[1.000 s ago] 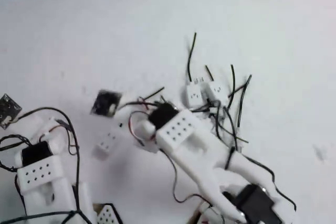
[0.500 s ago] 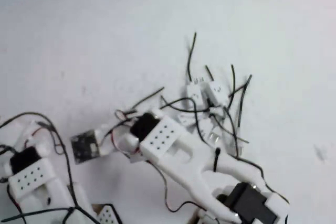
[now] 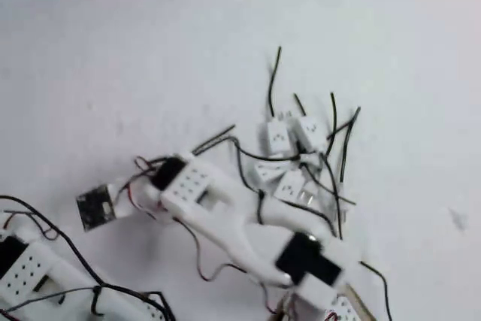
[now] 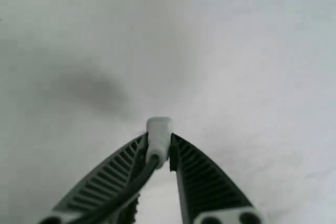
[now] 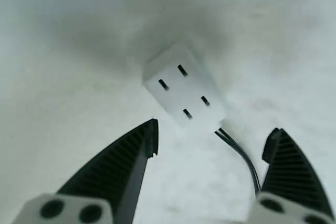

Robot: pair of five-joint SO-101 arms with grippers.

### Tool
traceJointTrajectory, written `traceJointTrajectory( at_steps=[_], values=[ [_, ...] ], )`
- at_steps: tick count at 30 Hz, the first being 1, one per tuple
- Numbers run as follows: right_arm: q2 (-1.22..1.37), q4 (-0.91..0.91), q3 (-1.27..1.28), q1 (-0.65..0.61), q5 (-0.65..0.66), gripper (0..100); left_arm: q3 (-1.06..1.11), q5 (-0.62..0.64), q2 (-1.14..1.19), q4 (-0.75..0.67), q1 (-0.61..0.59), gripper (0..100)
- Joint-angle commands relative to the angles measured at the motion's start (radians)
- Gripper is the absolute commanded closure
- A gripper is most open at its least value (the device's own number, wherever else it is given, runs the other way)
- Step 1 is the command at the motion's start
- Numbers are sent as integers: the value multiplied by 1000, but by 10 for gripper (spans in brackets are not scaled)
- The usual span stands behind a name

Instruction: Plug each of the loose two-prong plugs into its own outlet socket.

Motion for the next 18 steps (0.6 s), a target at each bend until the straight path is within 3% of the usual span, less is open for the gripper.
traceJointTrajectory(
  at_steps=[1,8,13,18],
  values=[
    [127,90,-204,-15,3,682,-6,-98,-2,-20,-10,976],
    [446,271,-506,-12,3,692,-3,-133,-2,-32,-10,976],
    [599,420,-750,-8,3,822,-3,-137,1,-38,-10,976],
    [688,562,-1002,81,3,833,-3,-138,1,-38,-10,976]
  ],
)
